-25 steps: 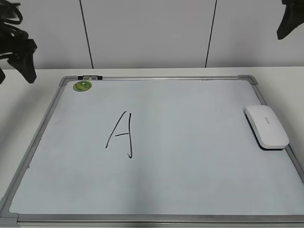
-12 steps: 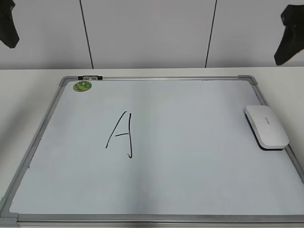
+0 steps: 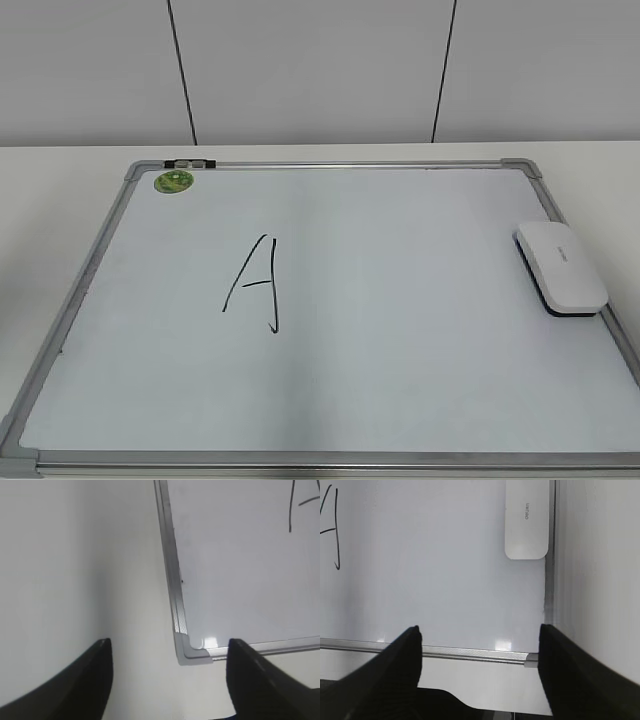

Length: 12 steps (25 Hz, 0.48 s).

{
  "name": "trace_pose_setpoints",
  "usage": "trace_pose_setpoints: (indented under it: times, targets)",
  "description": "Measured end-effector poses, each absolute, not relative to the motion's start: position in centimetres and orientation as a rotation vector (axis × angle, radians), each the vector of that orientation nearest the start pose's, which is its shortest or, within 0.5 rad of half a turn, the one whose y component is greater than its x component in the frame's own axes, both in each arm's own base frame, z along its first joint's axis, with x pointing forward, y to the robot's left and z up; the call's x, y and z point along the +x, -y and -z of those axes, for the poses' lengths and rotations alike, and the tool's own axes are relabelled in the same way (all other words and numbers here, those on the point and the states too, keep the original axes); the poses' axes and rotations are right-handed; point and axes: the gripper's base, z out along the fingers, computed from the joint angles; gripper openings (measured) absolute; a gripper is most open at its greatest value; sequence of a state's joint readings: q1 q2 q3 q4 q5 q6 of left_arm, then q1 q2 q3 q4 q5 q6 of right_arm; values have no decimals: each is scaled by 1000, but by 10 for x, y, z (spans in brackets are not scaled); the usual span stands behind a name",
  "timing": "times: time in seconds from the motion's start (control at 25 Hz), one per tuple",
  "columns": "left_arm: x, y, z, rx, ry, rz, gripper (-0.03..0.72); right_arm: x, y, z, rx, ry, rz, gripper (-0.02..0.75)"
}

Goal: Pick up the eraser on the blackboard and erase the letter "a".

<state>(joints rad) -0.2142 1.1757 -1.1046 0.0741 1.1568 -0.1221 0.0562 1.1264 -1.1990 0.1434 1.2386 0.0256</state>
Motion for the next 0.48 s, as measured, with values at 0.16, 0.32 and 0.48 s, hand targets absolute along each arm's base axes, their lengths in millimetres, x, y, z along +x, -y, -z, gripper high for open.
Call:
trace_pose_setpoints:
  times: [0.16,0.32,0.48]
  targets:
    - [175,32,-334,140,-2646,9,515,166,-22,-373,-21,-2570,-225,536]
    - [141,24,-328,135,-2574,19,515,132,-20,-357,-15,-2506,-239,536]
    - [113,18,-315,133,-2536,24,515,97,-19,-330,-14,-2497,-244,536]
